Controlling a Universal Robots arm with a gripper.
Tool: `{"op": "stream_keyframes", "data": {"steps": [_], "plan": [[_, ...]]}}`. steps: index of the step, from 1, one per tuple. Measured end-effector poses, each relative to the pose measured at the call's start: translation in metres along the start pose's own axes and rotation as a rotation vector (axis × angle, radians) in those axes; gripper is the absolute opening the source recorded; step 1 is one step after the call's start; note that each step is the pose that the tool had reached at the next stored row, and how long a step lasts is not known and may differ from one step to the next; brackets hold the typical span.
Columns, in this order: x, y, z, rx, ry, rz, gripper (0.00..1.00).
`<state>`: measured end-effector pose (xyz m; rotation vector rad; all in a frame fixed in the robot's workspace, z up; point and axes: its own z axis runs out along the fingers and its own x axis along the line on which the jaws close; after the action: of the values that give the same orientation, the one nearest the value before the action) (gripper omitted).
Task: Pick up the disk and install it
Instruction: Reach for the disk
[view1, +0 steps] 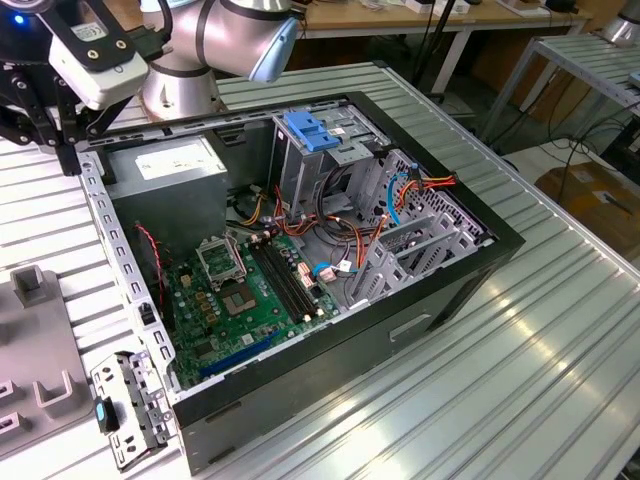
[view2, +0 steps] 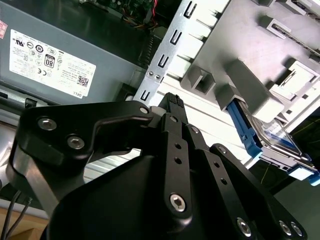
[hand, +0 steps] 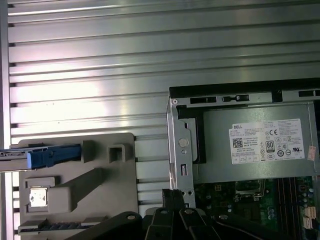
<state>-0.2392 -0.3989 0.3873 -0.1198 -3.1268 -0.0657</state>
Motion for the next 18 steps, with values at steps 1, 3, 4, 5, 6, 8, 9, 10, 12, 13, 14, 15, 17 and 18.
{"op": "stream_keyframes", "data": {"steps": [1,3,4,5,6,8,9,10,12,13,14,15,17,18], "plan": [[0.0005,0.0,0.0001,0.0,0.0001,0.0,0.11],[0.0015,-0.0001,0.0001,0.0,0.0006,0.0,0.11],[0.0022,-0.0002,0.0002,0.0,0.0007,0.0,0.11],[0.0026,-0.0002,0.0002,0.0001,0.0009,0.0,0.11],[0.0034,-0.0003,0.0003,0.0001,0.0012,0.0,0.11],[0.0048,-0.0004,0.0005,0.0001,0.0018,0.0,0.11],[0.0052,-0.0004,0.0005,0.0002,0.0019,0.0,0.11],[0.0057,-0.0005,0.0006,0.0001,0.0022,0.0,0.11],[0.0068,-0.0005,0.0007,0.0001,0.0025,0.0,0.11],[0.0072,-0.0006,0.0007,0.0002,0.0027,0.0,0.11],[0.0081,-0.0006,0.0008,0.0002,0.003,0.0,0.11],[0.0093,-0.0008,0.0008,0.0003,0.0035,0.0,0.11],[0.0107,-0.0009,0.001,0.0003,0.004,0.0,0.11],[0.0111,-0.0009,0.001,0.0003,0.0041,0.0,0.11]]}}
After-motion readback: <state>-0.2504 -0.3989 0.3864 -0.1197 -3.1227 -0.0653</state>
